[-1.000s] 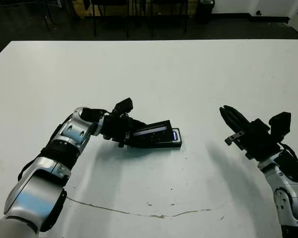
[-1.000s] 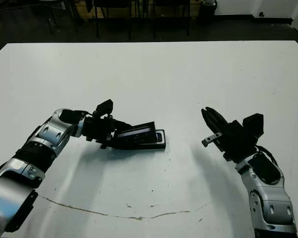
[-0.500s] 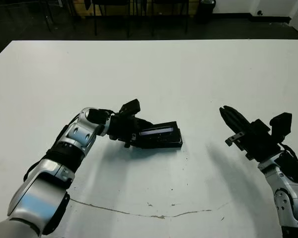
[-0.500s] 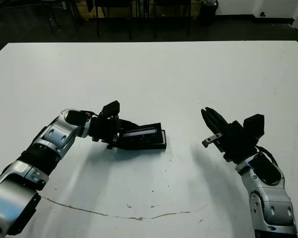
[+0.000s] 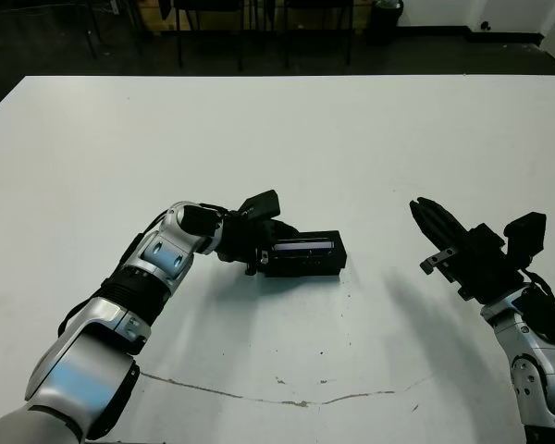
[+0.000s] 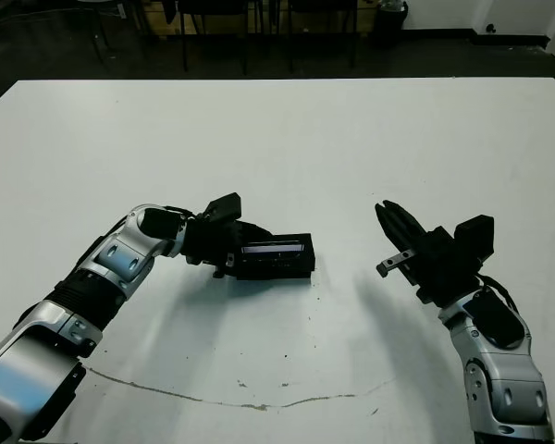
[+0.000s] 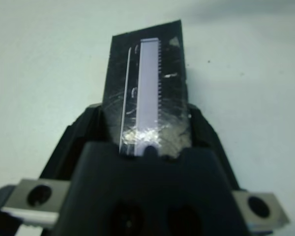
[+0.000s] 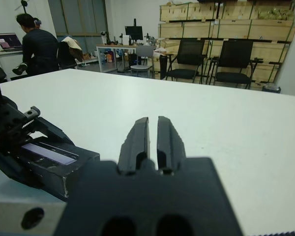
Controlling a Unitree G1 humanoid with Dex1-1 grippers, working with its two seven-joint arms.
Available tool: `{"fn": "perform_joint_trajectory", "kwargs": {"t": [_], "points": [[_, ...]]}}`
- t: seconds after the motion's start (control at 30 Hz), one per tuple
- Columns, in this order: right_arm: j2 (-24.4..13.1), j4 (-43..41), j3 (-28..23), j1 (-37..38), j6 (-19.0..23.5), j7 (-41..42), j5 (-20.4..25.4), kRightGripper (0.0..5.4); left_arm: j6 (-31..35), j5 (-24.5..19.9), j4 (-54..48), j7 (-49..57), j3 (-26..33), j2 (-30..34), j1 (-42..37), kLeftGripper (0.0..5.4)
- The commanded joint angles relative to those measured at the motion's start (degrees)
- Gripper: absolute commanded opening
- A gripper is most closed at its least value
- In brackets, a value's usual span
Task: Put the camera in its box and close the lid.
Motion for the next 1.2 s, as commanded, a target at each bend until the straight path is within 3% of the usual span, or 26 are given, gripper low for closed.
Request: {"fn": "perform_joint_trajectory", "kwargs": {"t": [0.03, 0.47, 0.63, 0.87, 1.03, 1.2], "points": [[0.01, -0.36, -0.05, 1.01, 0.71, -0.61, -0.06, 0.0, 1.47, 5.25, 3.79, 3.38, -5.49, -4.27, 3.26, 2.73], [0.03, 0.42, 0.13, 1.09, -0.72, -0.11, -0.64, 0.0, 4.92, 5.99, 1.95, 0.03, -7.0, -2.64, 0.87, 2.73], [-0.02, 0.13, 0.14, 1.11, -0.3, -0.26, -0.5, 0.0, -0.17, 7.89, 1.14, -0.39, -8.03, -0.58, 0.12, 3.65], [0.18, -0.26, 0.29, 1.31, -0.26, -0.69, -0.45, 0.0, -0.82, 7.86, 1.97, 0.19, -7.28, 0.95, 0.32, 4.85], [-0.04, -1.84, 0.31, 1.56, 1.79, -1.74, -0.25, 0.0, -1.18, 7.12, 3.59, -0.59, -6.88, 1.59, -0.08, 5.38], [-0.05, -1.95, 0.39, 1.53, 1.65, -1.75, -0.62, 0.0, -1.89, 6.47, 3.74, -0.92, -6.41, 2.23, 0.1, 5.39]]}}
